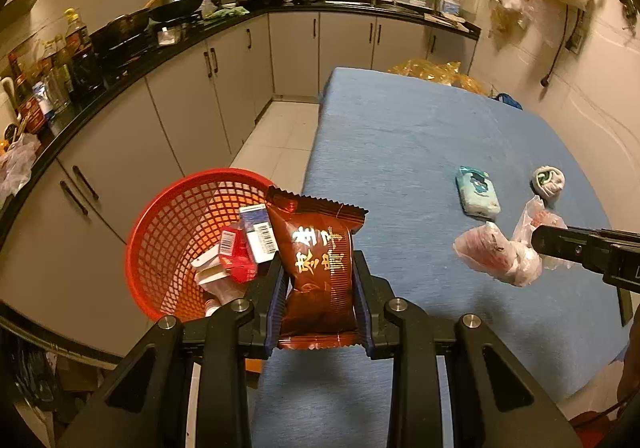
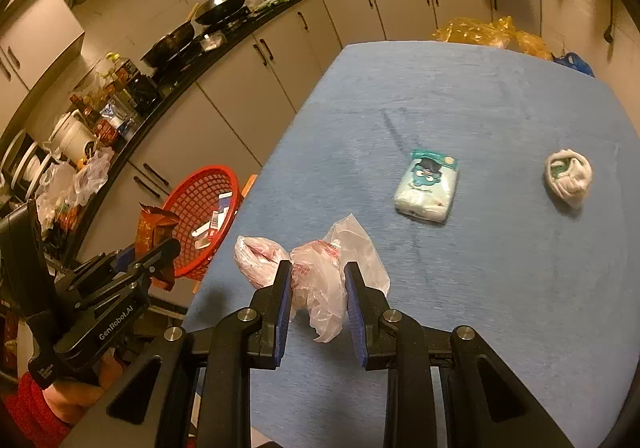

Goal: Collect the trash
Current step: 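Carry the snack wrapper and pink bags over the red basket with both tools, then open both tools to drop the wrapper and bags into the basket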

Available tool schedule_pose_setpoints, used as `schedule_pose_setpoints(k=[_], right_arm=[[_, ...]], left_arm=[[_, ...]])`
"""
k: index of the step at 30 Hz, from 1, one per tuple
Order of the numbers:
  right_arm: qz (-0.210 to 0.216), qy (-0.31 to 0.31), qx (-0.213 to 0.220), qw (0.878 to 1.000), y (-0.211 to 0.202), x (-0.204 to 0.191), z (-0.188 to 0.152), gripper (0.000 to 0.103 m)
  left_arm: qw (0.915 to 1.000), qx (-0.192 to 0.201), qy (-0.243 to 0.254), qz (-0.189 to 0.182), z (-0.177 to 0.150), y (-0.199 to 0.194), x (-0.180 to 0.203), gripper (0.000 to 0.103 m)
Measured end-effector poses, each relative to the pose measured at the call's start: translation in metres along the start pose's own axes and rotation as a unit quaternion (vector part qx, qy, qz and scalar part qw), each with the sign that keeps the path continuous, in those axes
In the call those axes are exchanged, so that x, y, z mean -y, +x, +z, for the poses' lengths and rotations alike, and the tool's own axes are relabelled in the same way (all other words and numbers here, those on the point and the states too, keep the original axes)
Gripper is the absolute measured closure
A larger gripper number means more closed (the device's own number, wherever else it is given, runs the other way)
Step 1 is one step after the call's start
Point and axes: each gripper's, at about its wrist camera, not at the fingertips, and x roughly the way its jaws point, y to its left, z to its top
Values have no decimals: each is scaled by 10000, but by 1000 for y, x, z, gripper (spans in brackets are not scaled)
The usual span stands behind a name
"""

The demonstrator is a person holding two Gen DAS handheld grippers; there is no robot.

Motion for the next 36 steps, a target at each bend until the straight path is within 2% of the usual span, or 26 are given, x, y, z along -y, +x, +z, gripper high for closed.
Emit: schedule_pose_setpoints(k=[11, 24, 29, 36], right_arm=[[32, -292, -121, 9995, 15, -25, 6, 75], [208, -719, -204, 9970, 44, -73, 38, 75], [306, -749, -296, 9963, 70, -96, 54, 75], [365, -763, -380, 9957, 110, -129, 75, 74]], left_arm=[[9990, 50, -410, 169, -5, -1, -34, 74], [9930, -13, -1098, 437, -5, 3, -112, 74], [9929, -109, -1105, 416, -2, 9, -129, 74], [9955, -255, -860, 307, 7, 26, -138, 74]])
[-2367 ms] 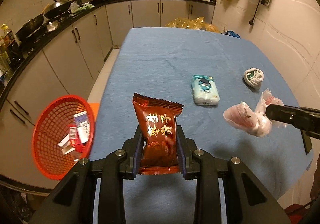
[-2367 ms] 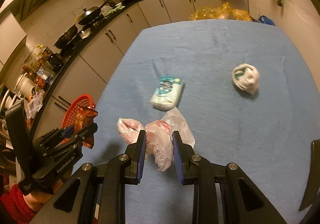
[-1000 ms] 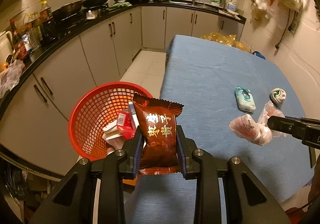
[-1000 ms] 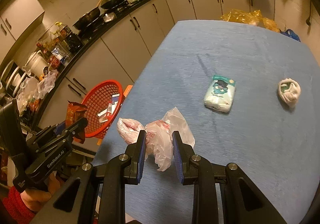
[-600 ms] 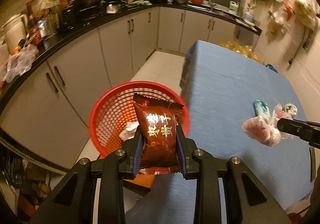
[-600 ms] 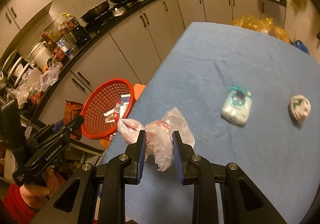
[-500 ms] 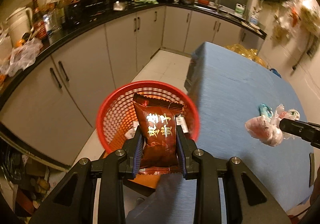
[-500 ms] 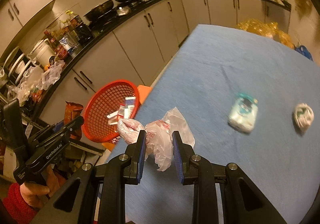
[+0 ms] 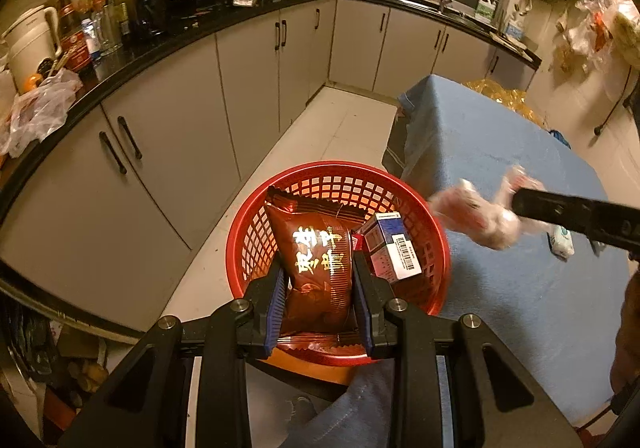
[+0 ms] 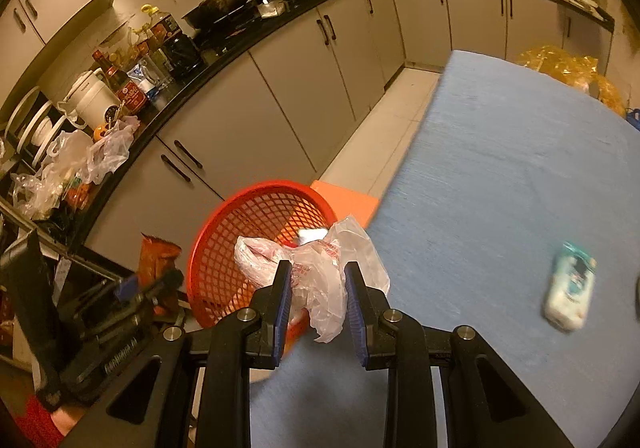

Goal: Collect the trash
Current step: 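Open both tools to drop the wrapper and bags into the basket, then move both open tools back over the wipe pack and cloth bundle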

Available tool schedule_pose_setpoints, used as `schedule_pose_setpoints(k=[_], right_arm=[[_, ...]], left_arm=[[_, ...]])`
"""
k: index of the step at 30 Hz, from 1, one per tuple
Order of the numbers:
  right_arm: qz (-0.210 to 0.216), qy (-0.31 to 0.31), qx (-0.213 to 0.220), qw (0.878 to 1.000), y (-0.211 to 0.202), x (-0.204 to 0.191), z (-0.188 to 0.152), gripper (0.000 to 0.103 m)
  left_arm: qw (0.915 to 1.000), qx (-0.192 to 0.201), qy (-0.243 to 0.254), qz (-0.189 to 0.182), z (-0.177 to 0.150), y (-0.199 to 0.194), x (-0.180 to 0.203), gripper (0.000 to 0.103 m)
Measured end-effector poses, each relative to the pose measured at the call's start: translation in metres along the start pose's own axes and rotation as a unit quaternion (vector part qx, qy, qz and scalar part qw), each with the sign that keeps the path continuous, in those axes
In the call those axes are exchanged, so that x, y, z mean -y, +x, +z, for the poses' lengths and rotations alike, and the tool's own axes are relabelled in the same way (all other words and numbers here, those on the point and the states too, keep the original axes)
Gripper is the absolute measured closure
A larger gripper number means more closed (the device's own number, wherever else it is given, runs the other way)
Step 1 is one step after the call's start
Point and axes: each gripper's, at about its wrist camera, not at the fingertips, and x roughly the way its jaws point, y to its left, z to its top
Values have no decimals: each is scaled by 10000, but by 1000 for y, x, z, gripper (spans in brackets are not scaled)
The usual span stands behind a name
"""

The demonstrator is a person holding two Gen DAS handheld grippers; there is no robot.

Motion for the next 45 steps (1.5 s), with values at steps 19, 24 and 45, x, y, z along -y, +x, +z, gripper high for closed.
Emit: schedule_pose_setpoints(k=[19, 24, 45], right_arm=[[31, 15, 58, 10000, 53, -34, 43, 44], [81, 161, 195, 9996, 39, -25, 43, 44], [-470, 1311, 19, 9903, -38, 110, -47, 43]], left_arm=[[9997, 58, 106, -191, 12, 16, -7, 50], [9997, 17, 120, -209, 11, 17, -3, 50], [9939, -135, 870, -669, -5, 10, 114, 46]])
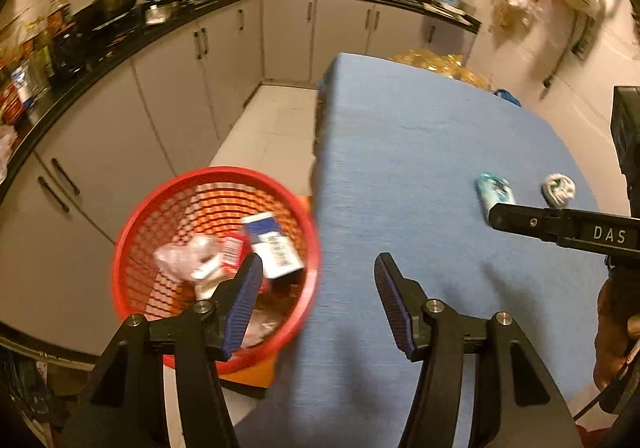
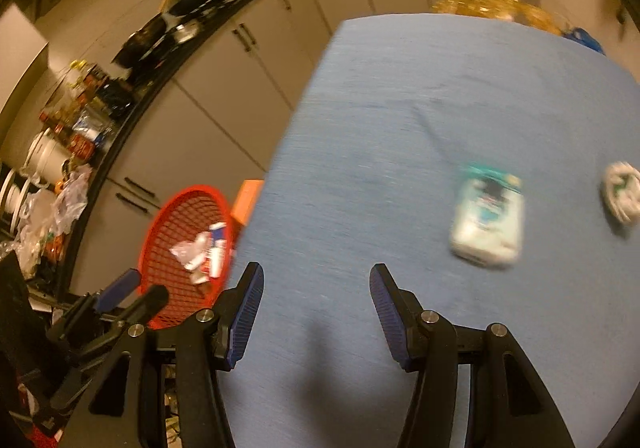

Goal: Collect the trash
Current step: 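Move both open tools back over the wipe pack and cloth bundle, then grasp the white cloth bundle with the right tool while the left grasps the wipe pack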

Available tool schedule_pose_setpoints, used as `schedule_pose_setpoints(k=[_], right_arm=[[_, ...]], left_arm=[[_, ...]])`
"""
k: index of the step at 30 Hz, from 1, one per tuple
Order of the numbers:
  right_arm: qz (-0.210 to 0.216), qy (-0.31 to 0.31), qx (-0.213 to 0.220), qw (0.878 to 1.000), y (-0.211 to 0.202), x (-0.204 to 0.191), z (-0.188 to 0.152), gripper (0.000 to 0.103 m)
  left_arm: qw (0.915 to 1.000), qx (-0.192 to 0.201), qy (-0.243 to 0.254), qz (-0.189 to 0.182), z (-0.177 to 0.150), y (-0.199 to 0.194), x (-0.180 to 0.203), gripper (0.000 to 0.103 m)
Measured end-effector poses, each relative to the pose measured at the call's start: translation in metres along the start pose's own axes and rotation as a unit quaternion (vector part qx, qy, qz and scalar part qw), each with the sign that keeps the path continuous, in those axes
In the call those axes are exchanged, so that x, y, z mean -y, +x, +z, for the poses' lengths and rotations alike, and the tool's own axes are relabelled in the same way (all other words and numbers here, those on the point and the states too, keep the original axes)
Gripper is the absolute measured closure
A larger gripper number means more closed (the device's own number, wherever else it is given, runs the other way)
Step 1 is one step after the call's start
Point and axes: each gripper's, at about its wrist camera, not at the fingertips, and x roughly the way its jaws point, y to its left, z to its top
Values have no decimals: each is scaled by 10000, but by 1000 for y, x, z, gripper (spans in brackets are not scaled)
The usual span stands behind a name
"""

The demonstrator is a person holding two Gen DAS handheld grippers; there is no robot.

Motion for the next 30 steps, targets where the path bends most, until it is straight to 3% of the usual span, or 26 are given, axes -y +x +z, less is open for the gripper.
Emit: schedule_pose_setpoints(k=[15, 23, 30], right_arm=[[-735, 1042, 486, 9906, -75, 166, -32, 42], [-1023, 1256, 882, 9828, -101, 237, -6, 42], [-744, 1299, 711, 9862, -73, 271, 28, 42]], left_arm=[[9957, -237, 780, -449, -5, 11, 112, 41], [9937, -347, 924, -522, -9, 17, 152, 37], [9940, -434, 859, -518, -5, 26, 170, 33]])
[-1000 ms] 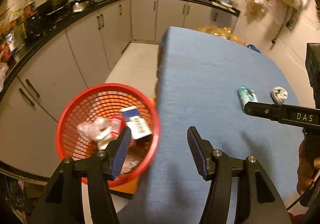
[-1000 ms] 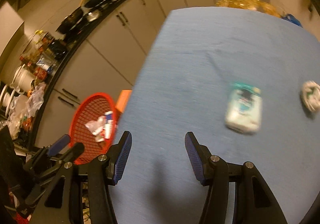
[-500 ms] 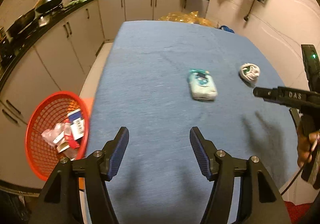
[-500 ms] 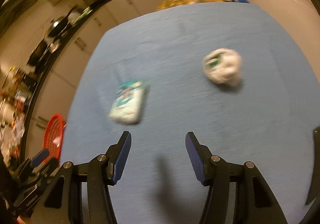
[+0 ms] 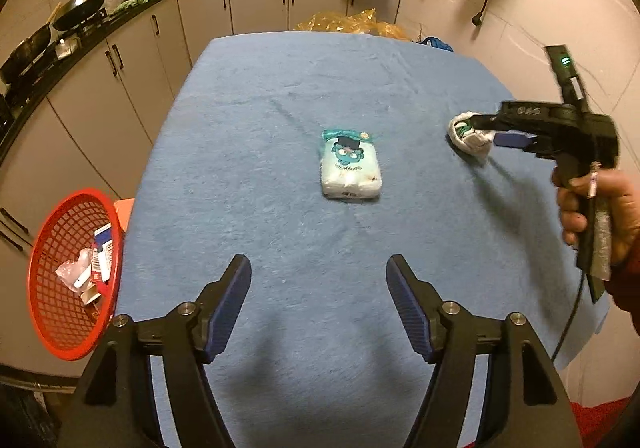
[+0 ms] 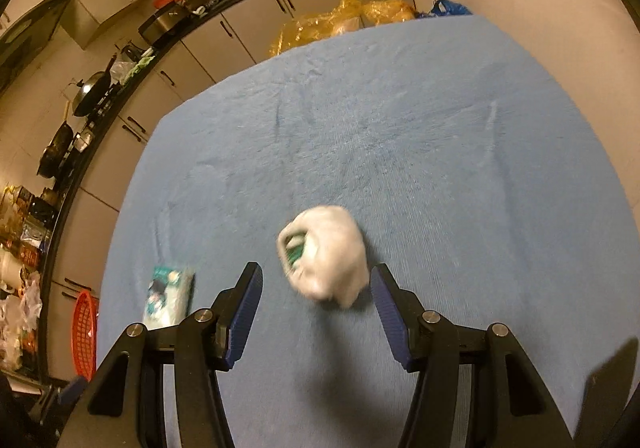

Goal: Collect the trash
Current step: 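Grasp the white cloth bundle with the right tool while the left grasps the wipe pack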

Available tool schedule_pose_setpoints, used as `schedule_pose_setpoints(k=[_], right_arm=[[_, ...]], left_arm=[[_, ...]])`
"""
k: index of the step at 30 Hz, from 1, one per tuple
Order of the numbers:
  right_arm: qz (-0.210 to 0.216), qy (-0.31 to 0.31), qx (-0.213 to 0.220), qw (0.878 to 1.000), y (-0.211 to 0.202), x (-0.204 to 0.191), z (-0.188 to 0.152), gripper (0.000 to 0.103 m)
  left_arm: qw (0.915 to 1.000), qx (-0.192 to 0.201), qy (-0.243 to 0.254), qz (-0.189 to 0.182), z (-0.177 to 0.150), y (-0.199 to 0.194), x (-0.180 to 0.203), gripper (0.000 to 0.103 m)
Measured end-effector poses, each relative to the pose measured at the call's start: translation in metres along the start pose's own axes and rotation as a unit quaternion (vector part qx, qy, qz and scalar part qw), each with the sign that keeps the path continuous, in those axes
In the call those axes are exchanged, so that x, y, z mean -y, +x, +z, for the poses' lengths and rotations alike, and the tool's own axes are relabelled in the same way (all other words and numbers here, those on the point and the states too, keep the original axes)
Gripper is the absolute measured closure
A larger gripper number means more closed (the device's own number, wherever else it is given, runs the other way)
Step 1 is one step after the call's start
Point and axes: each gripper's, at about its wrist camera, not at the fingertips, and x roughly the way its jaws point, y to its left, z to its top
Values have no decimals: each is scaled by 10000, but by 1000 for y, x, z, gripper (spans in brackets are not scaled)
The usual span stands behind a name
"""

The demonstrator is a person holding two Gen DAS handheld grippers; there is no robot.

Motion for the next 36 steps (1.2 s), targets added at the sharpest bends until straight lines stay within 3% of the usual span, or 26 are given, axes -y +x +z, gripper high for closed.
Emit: schedule_pose_setpoints(k=[2, 3, 4, 7, 15, 21, 25, 27, 29, 36], right_arm=[[-1, -42, -123, 9999, 15, 1, 4, 44], [34, -49, -186, 9998, 21, 2, 6, 49], [101, -51, -216, 9997, 24, 2, 6, 64], [209, -136, -191, 9995, 21, 1, 2, 72], [351, -347, -165, 9986, -21, 0, -30, 73], [314, -347, -197, 9987, -50, 6, -55, 73], [270, -349, -135, 9989, -69, 9, -67, 73], [245, -370, -102, 9990, -75, 10, -69, 73], [221, -398, -67, 9989, -80, 9, -72, 73], [293, -468, -50, 9985, -83, -7, -78, 73]], left_arm=[[10000, 6, -18, 0, 6, 2, 3, 32], [10000, 19, -30, -3, 11, 4, 5, 32], [10000, 29, -35, 1, 14, 6, 7, 31], [10000, 79, -36, 12, 27, 12, 12, 28], [9999, -94, -32, 103, 67, 63, 21, 26], [9975, -439, 255, 488, 81, 111, 33, 26], [9970, -568, 197, 485, 84, 133, 29, 27], [9980, -499, 110, 369, 84, 135, 26, 31], [9983, -405, 174, 386, 84, 132, 27, 53], [9990, -375, 76, 232, 57, 110, 19, 63]])
